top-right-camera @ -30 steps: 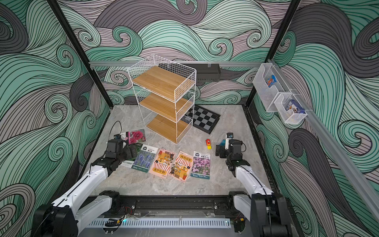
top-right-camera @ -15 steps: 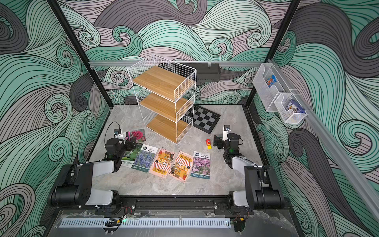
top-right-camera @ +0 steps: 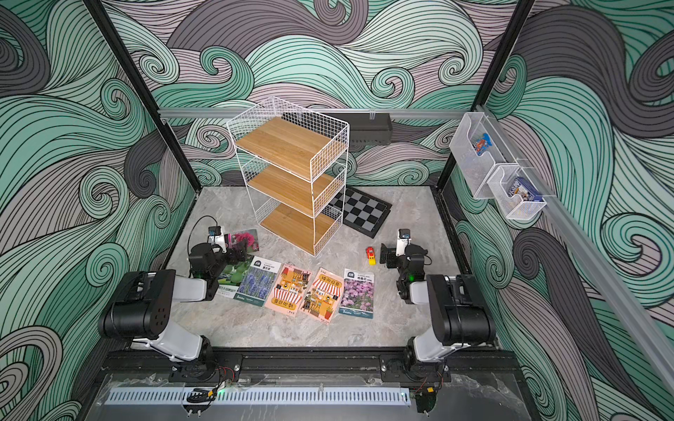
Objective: Take the seed bag off the shelf
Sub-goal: Reset both arms
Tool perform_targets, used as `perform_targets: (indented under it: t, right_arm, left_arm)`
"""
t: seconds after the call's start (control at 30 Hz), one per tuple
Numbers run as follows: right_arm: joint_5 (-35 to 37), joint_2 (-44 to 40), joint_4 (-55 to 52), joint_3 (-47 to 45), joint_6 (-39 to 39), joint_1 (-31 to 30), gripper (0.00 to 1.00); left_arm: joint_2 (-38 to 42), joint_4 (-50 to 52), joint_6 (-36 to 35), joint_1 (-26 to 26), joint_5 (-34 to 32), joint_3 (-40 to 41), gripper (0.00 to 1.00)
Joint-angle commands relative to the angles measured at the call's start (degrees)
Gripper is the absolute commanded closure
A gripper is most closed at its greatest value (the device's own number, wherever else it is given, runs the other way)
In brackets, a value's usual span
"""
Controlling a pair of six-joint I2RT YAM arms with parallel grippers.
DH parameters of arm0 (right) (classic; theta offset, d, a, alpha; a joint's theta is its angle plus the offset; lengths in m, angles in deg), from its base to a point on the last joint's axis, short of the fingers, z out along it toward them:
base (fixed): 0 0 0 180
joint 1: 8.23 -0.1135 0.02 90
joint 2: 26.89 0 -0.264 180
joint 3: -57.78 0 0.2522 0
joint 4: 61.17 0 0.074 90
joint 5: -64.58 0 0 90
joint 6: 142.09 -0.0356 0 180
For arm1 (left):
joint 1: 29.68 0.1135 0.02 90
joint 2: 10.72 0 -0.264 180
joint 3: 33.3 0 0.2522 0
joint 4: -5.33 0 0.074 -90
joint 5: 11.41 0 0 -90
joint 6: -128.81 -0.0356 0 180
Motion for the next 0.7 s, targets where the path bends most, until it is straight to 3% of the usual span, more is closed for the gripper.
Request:
perform_targets:
  t: [0.0,0.1,0.67]
  right_arm:
    - [1.08,-1.20,3.20,1.53,-0.27,-0.62,0.01]
    - [-0.22,-0.17,5.60,1.29,0.57,-0.71,0.01]
    - [-2.42,-0.43,3.76,2.01,1.43,-0.70,0.01]
  left_arm:
    - [0.96,4.68,-2.08,-1.19,-0.36,-2.94,0.01]
    - [-0.64,-0.55,-2.00,-1.16,-0.53,-1.75,0.01]
    - [-0.44,0.53,-1.91,-1.18,-0.44,-2.03,0.02]
